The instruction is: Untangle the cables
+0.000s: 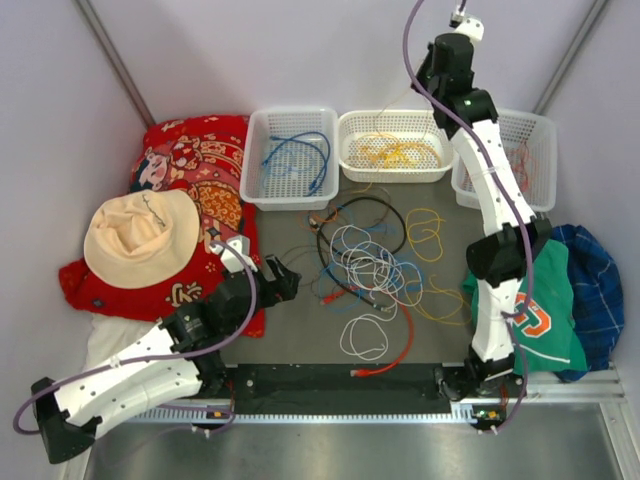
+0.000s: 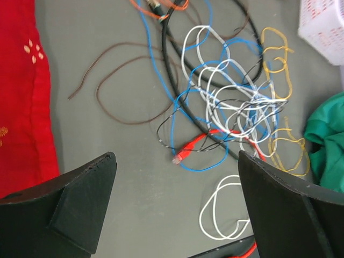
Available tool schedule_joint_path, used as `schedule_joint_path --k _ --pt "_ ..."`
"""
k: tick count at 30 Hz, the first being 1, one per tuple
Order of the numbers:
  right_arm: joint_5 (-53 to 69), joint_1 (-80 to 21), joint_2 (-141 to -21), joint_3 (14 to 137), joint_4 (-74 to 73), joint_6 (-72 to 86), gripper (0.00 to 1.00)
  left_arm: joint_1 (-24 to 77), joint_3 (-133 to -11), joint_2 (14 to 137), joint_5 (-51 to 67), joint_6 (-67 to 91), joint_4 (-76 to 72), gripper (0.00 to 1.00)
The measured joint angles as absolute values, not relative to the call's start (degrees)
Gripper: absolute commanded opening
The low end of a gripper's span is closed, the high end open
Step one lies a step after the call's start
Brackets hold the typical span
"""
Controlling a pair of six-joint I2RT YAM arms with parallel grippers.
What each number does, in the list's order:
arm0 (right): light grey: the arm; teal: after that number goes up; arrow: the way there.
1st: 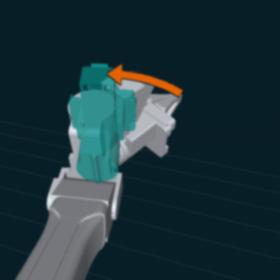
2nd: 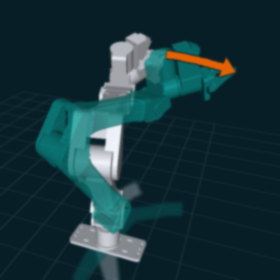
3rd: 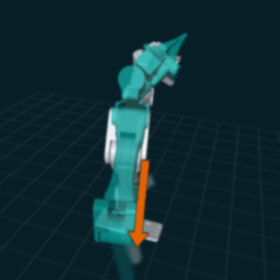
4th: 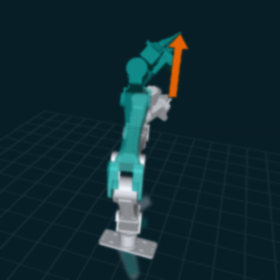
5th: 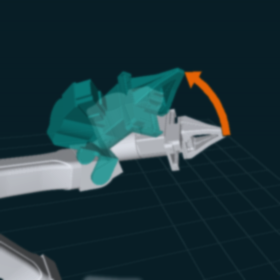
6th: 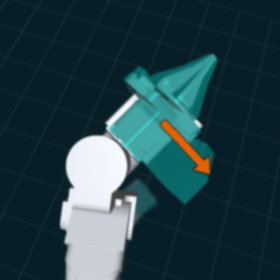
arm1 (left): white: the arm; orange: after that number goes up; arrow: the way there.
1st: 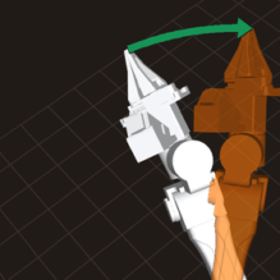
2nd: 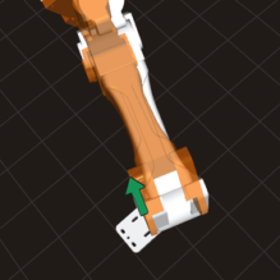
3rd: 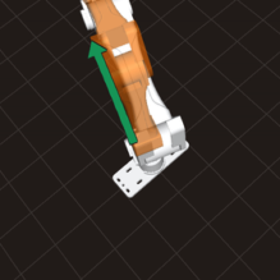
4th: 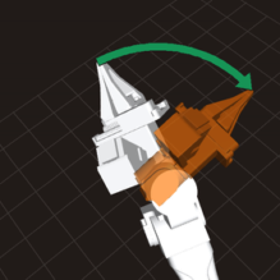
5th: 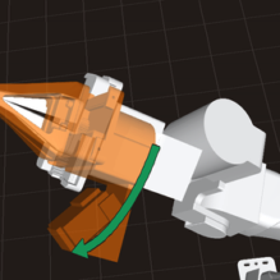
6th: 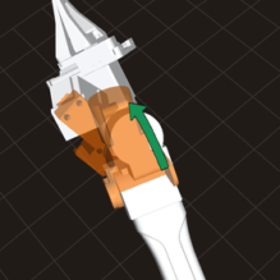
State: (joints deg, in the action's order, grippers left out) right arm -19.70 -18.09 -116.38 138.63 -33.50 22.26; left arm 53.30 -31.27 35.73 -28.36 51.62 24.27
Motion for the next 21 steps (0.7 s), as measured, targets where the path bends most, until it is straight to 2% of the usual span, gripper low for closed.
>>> schedule_joint_path --k 5,6,7,8,9,10,11,12,21 --pt "-17.3 -14.0 -122.8 139.6 -32.5 27.9 0.00 53.3 -28.4 35.9 -27.7 51.8 23.6 0.99" --pt "-16.5 -13.4 -124.2 140.2 -32.4 28.8 0.09 53.3 -28.0 36.0 -27.7 51.7 23.5 0.99" --pt "-15.9 -12.8 -125.7 141.2 -32.4 29.8 0.36 53.3 -27.7 36.3 -27.6 51.5 23.2 0.99" --pt "-15.2 -12.4 -127.0 142.2 -32.1 30.5 0.49 53.3 -27.6 36.5 -27.6 51.3 22.9 0.99" --pt "-14.5 -12.0 -128.2 142.7 -31.8 31.5 0.58 53.3 -27.6 37.1 -27.5 51.0 22.6 0.99" --pt "-13.7 -11.6 -129.0 142.7 -31.6 31.9 0.79 53.3 -27.6 37.7 -27.4 50.9 22.1 0.99" --pt "-13.1 -11.3 -129.8 142.7 -31.5 32.2 0.95 53.3 -27.6 38.5 -27.3 50.7 21.6 0.99" --pt "-12.3 -11.0 -130.4 142.7 -31.3 32.4 0.99 53.3 -27.6 39.3 -27.2 50.5 21.1 0.99" --pt "-8.8 -10.7 -131.3 142.1 -30.8 33.1 0.99 53.3 -27.6 45.1 -25.0 49.6 19.7 0.99"
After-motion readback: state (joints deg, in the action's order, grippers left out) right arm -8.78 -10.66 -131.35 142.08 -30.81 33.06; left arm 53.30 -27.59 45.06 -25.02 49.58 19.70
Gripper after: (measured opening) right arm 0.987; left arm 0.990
